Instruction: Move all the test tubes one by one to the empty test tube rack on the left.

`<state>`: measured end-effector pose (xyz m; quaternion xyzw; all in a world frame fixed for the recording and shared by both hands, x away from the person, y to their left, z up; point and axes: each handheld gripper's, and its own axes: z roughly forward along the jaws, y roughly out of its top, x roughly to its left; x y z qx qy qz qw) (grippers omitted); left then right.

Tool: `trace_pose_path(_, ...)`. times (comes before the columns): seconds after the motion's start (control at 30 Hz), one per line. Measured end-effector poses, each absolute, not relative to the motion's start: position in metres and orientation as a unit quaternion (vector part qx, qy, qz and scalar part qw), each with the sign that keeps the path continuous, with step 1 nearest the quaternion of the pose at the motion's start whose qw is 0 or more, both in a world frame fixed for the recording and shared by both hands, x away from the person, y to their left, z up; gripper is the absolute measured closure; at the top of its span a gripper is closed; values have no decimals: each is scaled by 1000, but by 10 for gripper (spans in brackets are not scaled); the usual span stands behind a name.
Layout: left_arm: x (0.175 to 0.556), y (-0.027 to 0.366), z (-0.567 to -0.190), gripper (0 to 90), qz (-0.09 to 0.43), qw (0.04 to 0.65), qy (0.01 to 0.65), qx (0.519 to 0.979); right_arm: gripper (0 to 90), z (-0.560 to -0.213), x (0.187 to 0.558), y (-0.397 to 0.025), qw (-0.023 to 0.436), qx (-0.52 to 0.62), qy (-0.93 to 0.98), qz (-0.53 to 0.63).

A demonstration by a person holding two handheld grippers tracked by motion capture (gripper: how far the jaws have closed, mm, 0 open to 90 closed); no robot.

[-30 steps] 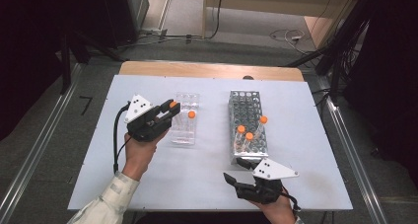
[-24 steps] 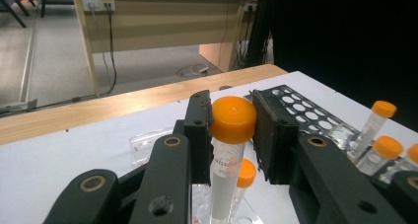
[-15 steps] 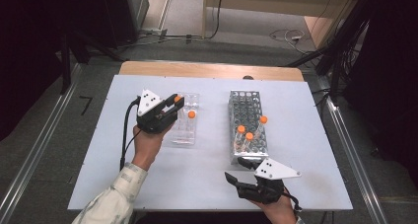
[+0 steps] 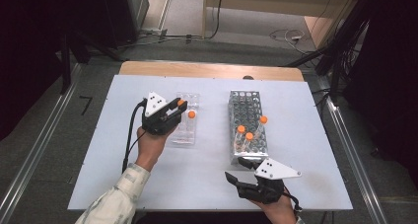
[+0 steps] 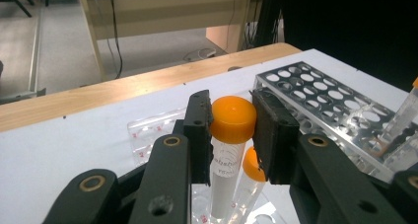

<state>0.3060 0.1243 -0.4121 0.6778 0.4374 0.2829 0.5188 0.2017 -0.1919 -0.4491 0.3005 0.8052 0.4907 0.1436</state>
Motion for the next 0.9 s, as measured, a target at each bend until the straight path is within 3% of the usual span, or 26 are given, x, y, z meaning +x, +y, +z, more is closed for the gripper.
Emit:
trace_pose_path(0.3, 306, 124, -422, 688, 274, 515, 442, 681, 355, -450, 202, -192, 143, 303, 805, 489)
trace_pose_path(0.57, 303, 126, -420, 626, 265, 524, 438, 681, 355, -450, 202, -192, 143, 303, 805, 490)
trace_pose_path(0.9, 287, 129, -415, 422, 251, 535, 440, 676, 359, -446, 203, -201, 156, 317, 793, 496)
